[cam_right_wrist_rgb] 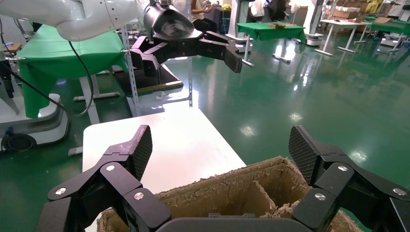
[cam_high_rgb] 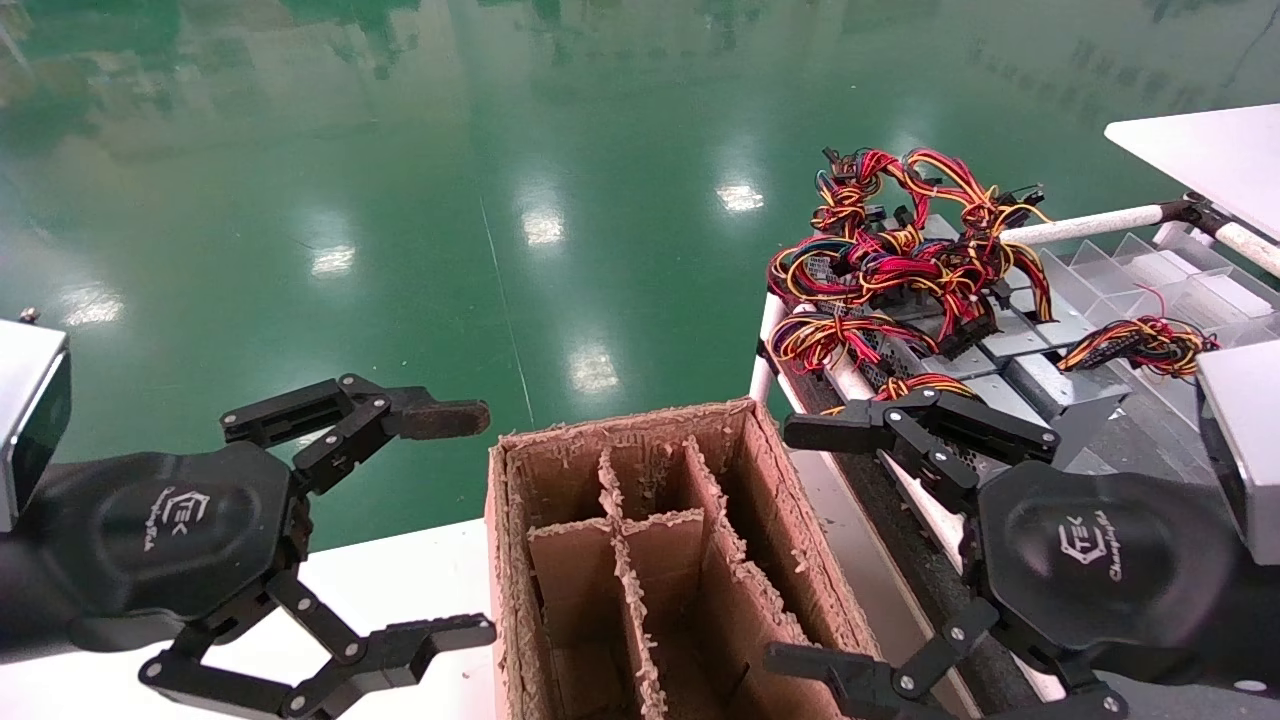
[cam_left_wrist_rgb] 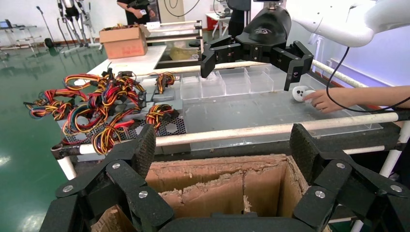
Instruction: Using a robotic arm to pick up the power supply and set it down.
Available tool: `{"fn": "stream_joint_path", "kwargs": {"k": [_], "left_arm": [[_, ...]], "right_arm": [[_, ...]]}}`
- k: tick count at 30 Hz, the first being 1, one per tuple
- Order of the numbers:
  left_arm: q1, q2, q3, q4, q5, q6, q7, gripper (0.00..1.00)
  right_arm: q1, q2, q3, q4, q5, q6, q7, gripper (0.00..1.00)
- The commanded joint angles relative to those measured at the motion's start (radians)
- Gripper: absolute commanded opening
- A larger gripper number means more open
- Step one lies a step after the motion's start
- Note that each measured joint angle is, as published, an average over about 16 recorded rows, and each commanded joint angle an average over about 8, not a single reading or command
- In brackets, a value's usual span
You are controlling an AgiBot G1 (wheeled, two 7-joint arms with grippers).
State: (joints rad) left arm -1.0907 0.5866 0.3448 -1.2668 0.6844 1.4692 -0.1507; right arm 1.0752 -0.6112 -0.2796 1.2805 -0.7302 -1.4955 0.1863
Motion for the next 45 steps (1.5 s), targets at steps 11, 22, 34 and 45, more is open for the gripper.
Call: {"fn": "stream_joint_path", "kwargs": {"k": [11, 22, 34, 45], "left_arm": [[0.000, 0.000, 0.000, 0.000, 0.000, 0.000, 0.000, 1.00], [0.000, 0.000, 0.000, 0.000, 0.000, 0.000, 0.000, 1.00], [0.000, 0.000, 0.000, 0.000, 0.000, 0.000, 0.000, 1.00], [0.000, 0.000, 0.000, 0.000, 0.000, 0.000, 0.000, 1.00]], "right_arm": [[0.001, 0.000, 0.000, -0.001, -0.001, 0.000, -0.001, 1.00], [0.001, 0.000, 0.000, -0.002, -0.001, 0.000, -0.001, 1.00], [0.001, 0.000, 0.000, -0.002, -0.001, 0.000, -0.001, 1.00], [0.001, 0.000, 0.000, -0.002, -0.001, 0.000, -0.001, 1.00]]}}
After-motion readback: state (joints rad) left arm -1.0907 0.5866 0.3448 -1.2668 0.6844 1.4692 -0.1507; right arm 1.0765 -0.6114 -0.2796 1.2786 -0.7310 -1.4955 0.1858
